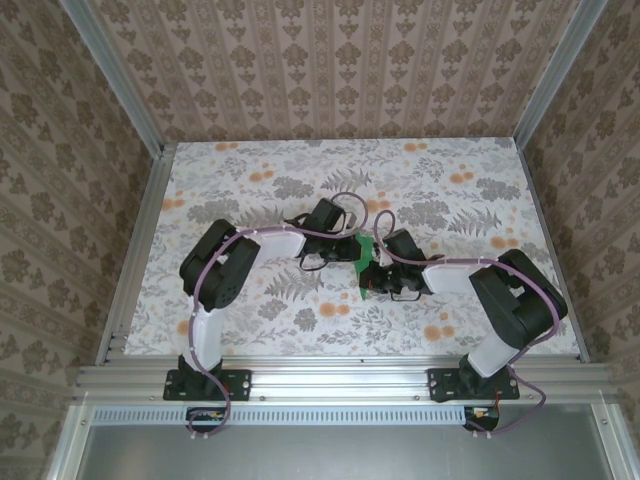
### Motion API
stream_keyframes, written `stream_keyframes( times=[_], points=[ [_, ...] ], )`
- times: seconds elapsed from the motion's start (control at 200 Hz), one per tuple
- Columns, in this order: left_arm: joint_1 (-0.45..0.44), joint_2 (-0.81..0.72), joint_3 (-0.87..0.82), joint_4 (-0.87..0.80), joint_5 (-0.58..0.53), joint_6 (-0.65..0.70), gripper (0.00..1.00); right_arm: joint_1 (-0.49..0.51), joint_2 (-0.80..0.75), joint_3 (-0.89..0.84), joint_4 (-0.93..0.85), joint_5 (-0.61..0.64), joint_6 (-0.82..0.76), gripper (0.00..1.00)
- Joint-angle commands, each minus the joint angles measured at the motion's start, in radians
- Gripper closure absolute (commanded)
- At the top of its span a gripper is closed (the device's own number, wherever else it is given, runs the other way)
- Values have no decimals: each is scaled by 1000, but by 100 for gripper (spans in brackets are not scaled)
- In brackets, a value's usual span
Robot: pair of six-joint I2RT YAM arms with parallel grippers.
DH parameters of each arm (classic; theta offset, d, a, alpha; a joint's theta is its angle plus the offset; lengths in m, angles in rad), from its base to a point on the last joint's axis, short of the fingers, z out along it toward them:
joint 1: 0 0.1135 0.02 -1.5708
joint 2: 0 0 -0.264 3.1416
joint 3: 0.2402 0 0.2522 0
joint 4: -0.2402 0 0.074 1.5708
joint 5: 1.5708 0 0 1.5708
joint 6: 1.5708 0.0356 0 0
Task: Fold a paper plane with a square sheet of paper (pick it up from the middle)
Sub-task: Fold the wing for the fifth time at the center of the table.
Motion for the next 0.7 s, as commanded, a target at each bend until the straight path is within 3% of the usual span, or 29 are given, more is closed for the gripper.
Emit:
stream_keyframes(
  times=[0.0,0.215,0.695],
  points=[
    [3,-16,10,31,47,-24,81,-14,10,-45,-44,35,26,93],
    [-6,-91,-83,148,121,-81,79,-26,19,-48,-67,40,31,95],
    [-32,-20,-79,53,89,-25,81,-26,48,-22,-143,49,18,96]
  ],
)
